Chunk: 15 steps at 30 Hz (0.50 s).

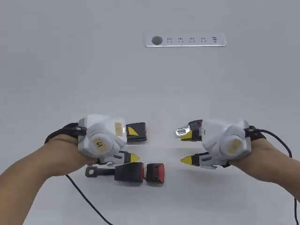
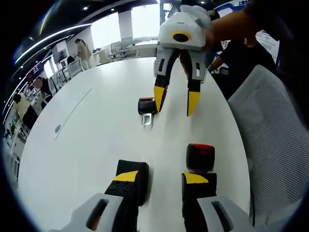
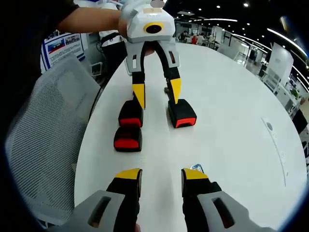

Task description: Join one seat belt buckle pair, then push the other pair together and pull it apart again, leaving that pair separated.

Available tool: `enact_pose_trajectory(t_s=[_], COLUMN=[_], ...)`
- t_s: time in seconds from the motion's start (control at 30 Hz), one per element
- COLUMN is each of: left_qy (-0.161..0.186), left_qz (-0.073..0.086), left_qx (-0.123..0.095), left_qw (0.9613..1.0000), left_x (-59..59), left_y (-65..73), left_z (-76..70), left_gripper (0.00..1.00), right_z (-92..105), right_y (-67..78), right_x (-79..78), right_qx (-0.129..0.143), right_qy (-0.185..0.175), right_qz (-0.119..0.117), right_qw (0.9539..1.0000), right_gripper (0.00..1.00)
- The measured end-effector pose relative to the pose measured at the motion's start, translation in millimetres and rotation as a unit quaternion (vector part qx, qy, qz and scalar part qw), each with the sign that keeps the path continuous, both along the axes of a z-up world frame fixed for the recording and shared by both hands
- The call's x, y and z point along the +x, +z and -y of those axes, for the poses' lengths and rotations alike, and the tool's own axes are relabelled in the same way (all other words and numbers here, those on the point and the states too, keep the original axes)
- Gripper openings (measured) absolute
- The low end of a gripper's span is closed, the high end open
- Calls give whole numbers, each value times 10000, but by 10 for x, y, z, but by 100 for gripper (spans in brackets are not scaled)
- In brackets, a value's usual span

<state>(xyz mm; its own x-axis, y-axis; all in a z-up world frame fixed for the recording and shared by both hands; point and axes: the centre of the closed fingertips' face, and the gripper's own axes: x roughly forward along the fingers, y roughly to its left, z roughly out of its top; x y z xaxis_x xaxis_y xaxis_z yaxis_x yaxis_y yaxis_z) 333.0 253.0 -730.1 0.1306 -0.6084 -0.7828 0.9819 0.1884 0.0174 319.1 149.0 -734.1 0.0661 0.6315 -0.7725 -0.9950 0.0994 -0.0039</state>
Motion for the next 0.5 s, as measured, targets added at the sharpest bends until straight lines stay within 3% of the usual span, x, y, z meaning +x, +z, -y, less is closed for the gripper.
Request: enact_pose_trajectory(t_s=[0.2,0.5], left_qy=[17,45], left_qz=[7,108], left_qx=[4,97], left_qw=[10000,9999], left_x=[92,274], left_y=[21,-15], left_z=[-1,-124], left_gripper=[35,38], right_z=[128,287], right_y=[5,9], right_x=[135,402], right_qx=[-74,-167], right_qy=[-55,-168], right_qz=[100,288], right_qw=[9999,9993], right_gripper=[31,32])
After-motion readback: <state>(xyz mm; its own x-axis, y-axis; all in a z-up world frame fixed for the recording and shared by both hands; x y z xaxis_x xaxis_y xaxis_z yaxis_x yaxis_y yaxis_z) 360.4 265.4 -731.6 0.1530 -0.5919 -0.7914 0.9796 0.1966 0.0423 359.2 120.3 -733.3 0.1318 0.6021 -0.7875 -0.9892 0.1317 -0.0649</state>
